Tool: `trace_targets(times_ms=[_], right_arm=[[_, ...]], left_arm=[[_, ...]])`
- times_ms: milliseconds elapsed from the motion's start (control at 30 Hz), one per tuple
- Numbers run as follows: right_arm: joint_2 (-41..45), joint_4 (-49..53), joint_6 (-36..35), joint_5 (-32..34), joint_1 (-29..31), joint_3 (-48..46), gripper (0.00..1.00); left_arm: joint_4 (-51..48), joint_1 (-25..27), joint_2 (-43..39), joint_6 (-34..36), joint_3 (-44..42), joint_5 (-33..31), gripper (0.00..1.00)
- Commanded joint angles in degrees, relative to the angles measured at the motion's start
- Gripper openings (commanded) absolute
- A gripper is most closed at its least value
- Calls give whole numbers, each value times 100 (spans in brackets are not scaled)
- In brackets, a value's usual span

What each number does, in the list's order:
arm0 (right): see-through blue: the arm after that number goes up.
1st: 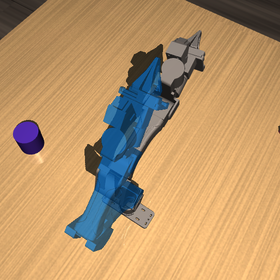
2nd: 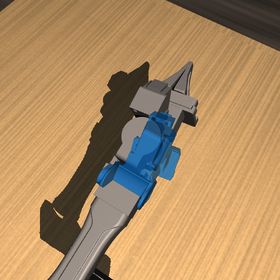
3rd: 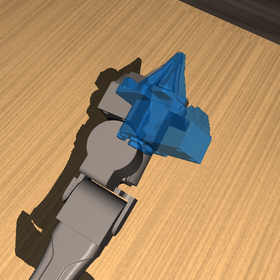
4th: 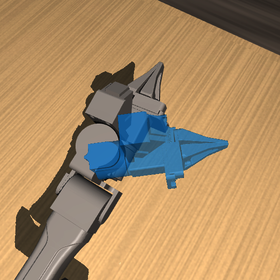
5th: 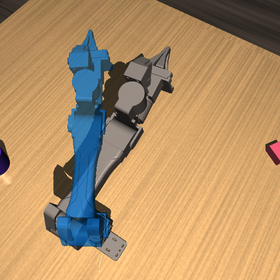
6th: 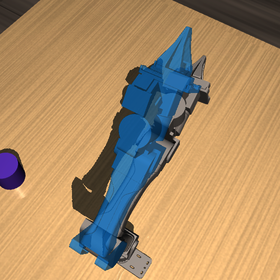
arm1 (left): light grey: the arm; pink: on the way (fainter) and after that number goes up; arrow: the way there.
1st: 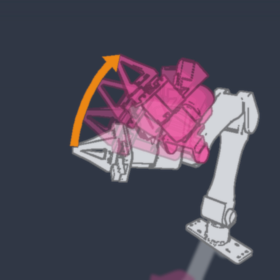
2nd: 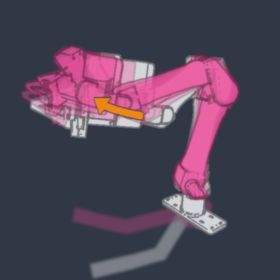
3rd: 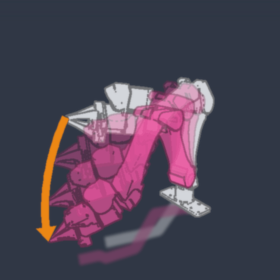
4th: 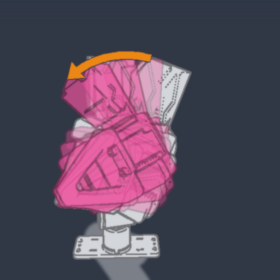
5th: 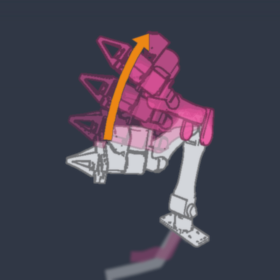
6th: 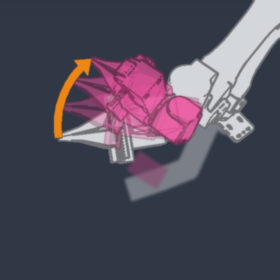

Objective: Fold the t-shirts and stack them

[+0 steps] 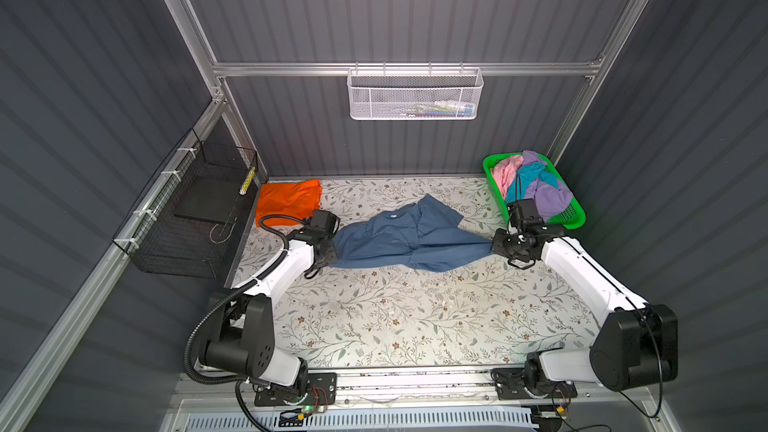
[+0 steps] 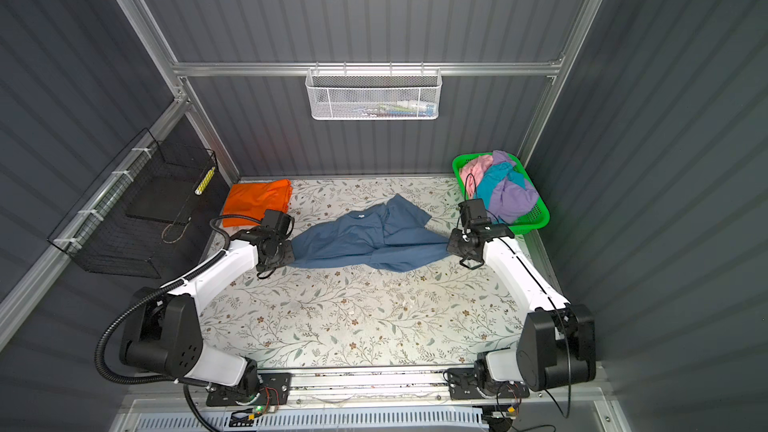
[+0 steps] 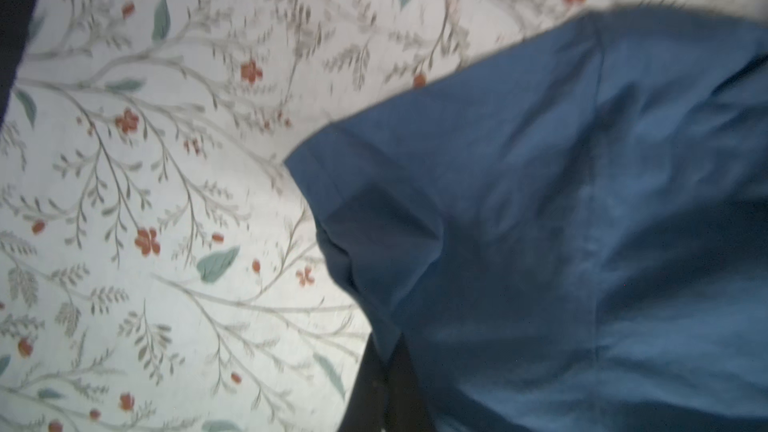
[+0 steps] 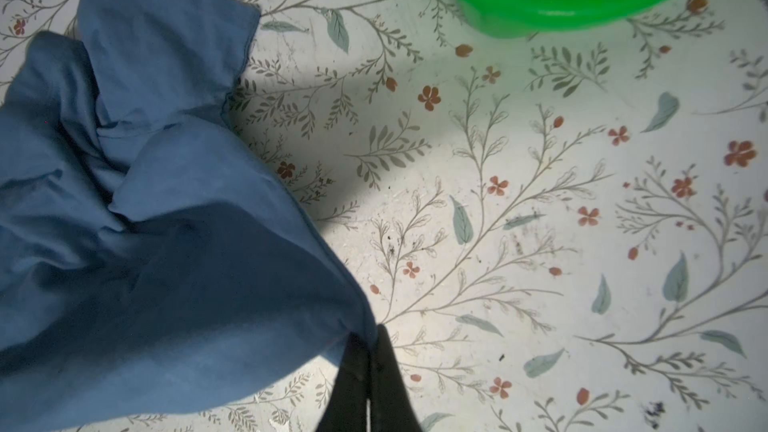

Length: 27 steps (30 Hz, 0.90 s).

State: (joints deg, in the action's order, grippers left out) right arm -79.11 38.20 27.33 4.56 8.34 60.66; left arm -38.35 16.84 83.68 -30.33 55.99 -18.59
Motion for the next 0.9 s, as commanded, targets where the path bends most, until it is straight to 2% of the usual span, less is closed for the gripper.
trace_targets(times_ms=[0,133,200,267,333,367,500,600,767,867], right_arm=[[-129,96,-180,492,-99,220,0],[-212,164,-228,627,-166,233,0],[-186,165,-220,647,-175,108,0],[-117,151,-183,727,-191,-90,0],[-42,140,-174,781,-242,-277,5],[1,124,-176,815,-281,-373,11],[161,68,-244,831,-475,-547,27],[253,50,-304,800,-517,-530,36],[410,74,-218,553,-517,-582,46],[484,-58,-78,269,-517,-748,49]], left_arm=[[-592,514,-329,-551,-263,24,0],[-997,1213,-196,-1015,-356,516,0],[-1201,1457,-66,-1111,-243,727,23],[-1492,1706,-49,-1179,17,628,49],[-1801,1783,-114,-1174,380,465,65],[-1927,1785,-144,-1130,608,343,69],[-2007,1785,89,-665,1716,-88,77],[-1503,1788,864,-154,2748,-196,77],[-283,1796,2711,529,4372,366,74],[-147,1804,3939,758,5704,810,78]])
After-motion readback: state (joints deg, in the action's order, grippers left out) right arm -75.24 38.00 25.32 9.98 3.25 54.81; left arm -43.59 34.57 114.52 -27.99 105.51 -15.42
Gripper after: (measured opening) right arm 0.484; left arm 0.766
